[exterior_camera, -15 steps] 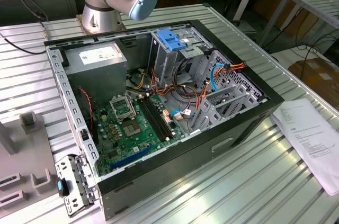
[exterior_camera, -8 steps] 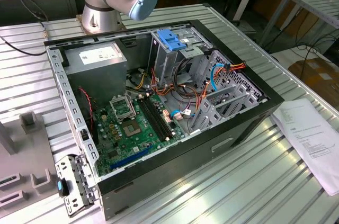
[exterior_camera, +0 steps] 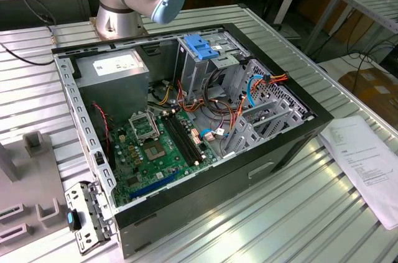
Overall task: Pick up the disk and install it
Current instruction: 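Pick up the disk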
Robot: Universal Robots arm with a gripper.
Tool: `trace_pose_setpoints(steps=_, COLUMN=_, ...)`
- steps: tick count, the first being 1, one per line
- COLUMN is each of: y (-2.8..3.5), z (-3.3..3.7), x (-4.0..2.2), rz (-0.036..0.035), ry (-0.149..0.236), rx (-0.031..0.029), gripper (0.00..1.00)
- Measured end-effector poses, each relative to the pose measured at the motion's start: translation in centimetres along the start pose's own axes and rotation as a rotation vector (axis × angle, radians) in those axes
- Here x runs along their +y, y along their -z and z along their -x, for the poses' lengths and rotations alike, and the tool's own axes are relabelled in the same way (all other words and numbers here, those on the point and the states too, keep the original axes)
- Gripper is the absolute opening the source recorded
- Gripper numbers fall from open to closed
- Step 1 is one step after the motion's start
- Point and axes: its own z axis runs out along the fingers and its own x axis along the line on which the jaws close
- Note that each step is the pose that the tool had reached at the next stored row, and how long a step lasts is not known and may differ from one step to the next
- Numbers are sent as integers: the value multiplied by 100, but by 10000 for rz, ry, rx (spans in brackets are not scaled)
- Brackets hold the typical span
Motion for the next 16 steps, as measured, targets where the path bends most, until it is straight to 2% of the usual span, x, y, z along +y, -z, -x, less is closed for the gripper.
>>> trace_pose_setpoints(steps=5, y=4, z=0, x=0, rz=1, ry=-6, rx=1, gripper=37)
trace_pose_setpoints(steps=9, y=79, z=1, x=0, rz=4, ry=-6, rx=-1, gripper=37)
trace_pose_setpoints(steps=16, y=82, z=-1, x=0, rz=5, ry=51, rx=-1, gripper=37)
